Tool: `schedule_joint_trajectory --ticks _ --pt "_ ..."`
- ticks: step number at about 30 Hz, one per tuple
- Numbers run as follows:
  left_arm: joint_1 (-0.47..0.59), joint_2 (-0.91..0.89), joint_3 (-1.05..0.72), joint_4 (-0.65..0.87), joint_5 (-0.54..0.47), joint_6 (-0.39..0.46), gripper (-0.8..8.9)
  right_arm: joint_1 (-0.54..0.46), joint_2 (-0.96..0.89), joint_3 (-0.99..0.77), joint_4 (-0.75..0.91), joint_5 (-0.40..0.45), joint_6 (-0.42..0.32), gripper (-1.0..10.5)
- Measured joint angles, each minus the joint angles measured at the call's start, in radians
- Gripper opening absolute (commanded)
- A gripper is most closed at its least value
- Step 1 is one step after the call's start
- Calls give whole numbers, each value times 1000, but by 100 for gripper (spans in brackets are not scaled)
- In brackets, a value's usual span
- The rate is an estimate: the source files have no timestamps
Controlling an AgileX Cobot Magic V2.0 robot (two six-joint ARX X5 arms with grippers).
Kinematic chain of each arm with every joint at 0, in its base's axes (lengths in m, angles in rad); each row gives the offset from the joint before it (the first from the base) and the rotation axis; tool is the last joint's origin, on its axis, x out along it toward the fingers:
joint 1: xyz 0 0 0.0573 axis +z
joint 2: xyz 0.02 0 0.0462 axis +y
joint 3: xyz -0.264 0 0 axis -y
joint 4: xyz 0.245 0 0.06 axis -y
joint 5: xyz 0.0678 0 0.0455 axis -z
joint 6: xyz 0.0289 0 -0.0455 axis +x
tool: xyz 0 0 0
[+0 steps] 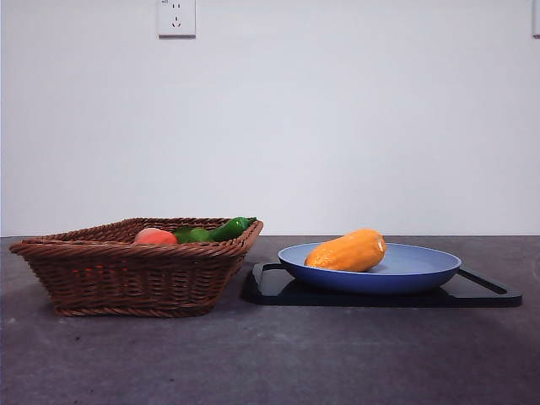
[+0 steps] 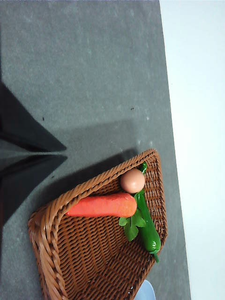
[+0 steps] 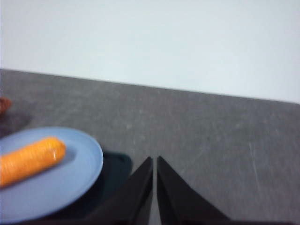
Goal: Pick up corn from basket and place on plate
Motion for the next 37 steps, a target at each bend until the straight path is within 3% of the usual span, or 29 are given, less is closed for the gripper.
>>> schedule_joint_trajectory --ticks 14,19,37 --pt "0 0 0 0 0 0 8 0 -180 -179 -12 19 -7 2" --pt "0 0 0 0 0 0 8 0 -202 -182 -112 22 -3 2" --pt "0 0 0 0 0 0 8 0 -201 -182 -111 20 12 2"
